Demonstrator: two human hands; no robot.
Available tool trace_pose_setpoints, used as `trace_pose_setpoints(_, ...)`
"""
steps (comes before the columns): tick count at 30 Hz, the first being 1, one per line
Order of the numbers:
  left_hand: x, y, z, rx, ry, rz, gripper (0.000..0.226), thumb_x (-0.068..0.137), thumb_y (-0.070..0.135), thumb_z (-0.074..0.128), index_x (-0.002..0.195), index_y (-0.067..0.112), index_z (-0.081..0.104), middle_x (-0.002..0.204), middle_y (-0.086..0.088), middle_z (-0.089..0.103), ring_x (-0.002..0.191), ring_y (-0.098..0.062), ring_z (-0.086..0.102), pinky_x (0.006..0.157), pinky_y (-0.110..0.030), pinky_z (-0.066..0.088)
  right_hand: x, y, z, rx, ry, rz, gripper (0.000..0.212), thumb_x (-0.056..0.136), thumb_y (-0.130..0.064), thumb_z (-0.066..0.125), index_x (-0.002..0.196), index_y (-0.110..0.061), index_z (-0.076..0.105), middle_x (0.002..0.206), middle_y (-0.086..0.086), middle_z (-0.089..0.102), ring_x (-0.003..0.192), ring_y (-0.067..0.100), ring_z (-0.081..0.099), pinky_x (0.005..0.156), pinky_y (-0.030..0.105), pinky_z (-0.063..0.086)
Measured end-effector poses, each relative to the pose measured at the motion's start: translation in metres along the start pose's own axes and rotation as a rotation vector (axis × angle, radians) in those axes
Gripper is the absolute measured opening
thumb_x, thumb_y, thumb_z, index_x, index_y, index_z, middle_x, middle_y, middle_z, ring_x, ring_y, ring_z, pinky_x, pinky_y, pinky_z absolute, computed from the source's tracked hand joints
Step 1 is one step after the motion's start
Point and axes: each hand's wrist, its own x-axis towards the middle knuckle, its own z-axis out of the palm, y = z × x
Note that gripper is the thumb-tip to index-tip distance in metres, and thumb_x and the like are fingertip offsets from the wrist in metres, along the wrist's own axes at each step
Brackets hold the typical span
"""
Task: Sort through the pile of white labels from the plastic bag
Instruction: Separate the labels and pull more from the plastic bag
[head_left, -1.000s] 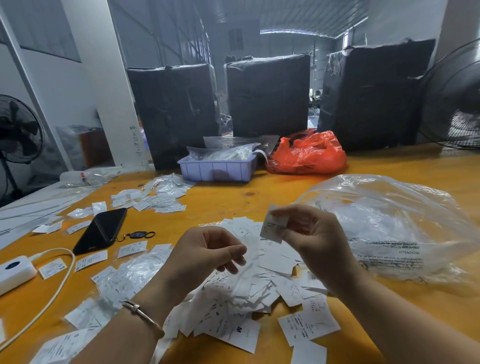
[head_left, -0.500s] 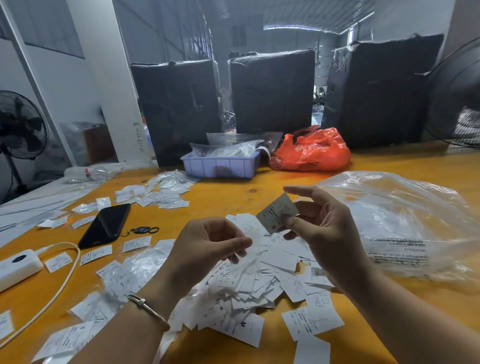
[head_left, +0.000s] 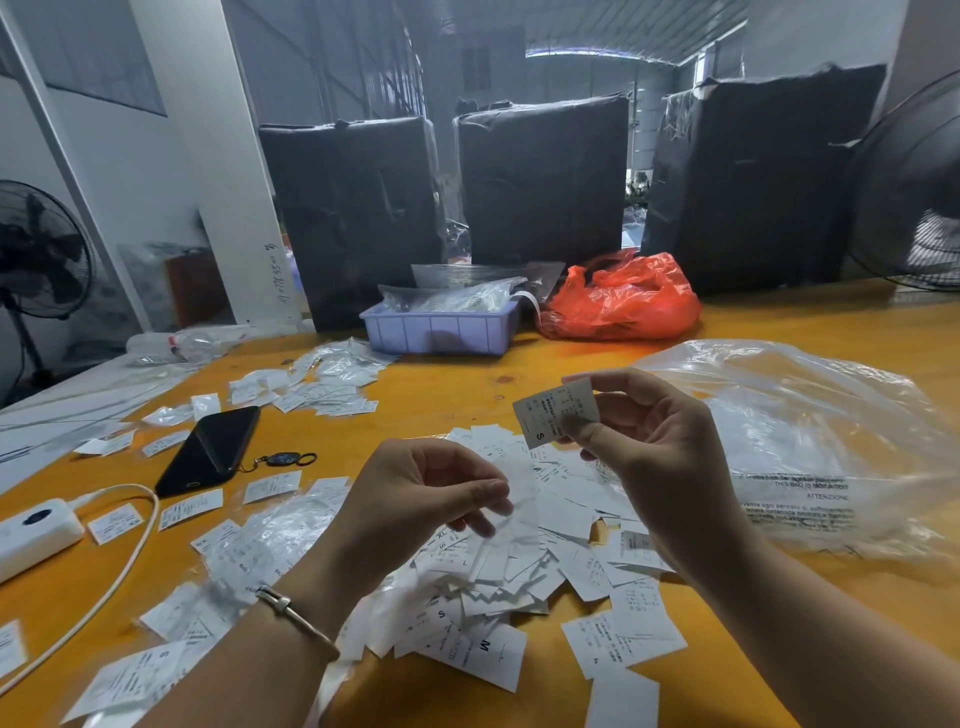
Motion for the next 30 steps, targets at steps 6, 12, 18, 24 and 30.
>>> trace_pose_setpoints(6, 0.000, 0.001, 0.000, -0.017, 0.012, 0.005, 0.026, 0.069, 0.024, 0.079, 0.085, 0.003, 0.075, 0.077, -0.011, 0.076, 0.062, -0.024, 0.072, 0.054, -0.023, 0.052, -0.005, -0.008, 0.004, -0.135, -0.031, -0.097, 0.030, 0.077, 0.006, 0.073, 0.095, -0.018, 0.069, 0.084, -0.004, 0.076, 0.081, 0.010, 0.072, 0.071, 0.027, 0.058)
trace_pose_setpoints(12, -0.001, 0.000, -0.001, -0.021, 0.013, 0.007, 0.024, 0.069, 0.024, 0.078, 0.084, 0.005, 0.075, 0.077, -0.011, 0.076, 0.061, -0.023, 0.072, 0.054, -0.022, 0.051, -0.008, -0.012, 0.009, -0.264, -0.066, -0.138, 0.038, 0.077, 0.005, 0.074, 0.094, -0.027, 0.066, 0.084, -0.017, 0.072, 0.082, 0.000, 0.070, 0.072, 0.031, 0.058)
trace_pose_setpoints(18, 0.000, 0.000, 0.000, -0.011, 0.012, 0.010, 0.024, 0.070, 0.024, 0.078, 0.085, 0.005, 0.076, 0.077, -0.011, 0.076, 0.062, -0.023, 0.072, 0.055, -0.023, 0.052, -0.010, -0.008, 0.009, -0.410, -0.062, -0.222, 0.034, 0.078, 0.003, 0.074, 0.098, -0.023, 0.069, 0.088, -0.010, 0.073, 0.077, 0.006, 0.068, 0.062, 0.029, 0.054)
trace_pose_setpoints(24, 0.000, 0.000, 0.000, -0.011, 0.014, 0.001, 0.025, 0.070, 0.024, 0.078, 0.084, 0.004, 0.075, 0.076, -0.011, 0.076, 0.060, -0.022, 0.072, 0.053, -0.022, 0.051, -0.010, -0.007, 0.008, -0.517, -0.045, -0.381, 0.032, 0.075, 0.004, 0.075, 0.100, -0.016, 0.072, 0.087, -0.008, 0.072, 0.069, 0.010, 0.065, 0.060, 0.019, 0.052)
trace_pose_setpoints(30, 0.000, 0.000, 0.001, -0.014, 0.012, 0.000, 0.026, 0.069, 0.025, 0.078, 0.084, 0.004, 0.075, 0.076, -0.011, 0.076, 0.061, -0.023, 0.072, 0.053, -0.022, 0.051, -0.009, -0.007, 0.007, -0.475, -0.053, -0.383, 0.030, 0.076, 0.004, 0.075, 0.099, -0.014, 0.071, 0.088, -0.010, 0.071, 0.077, 0.001, 0.065, 0.063, 0.010, 0.049)
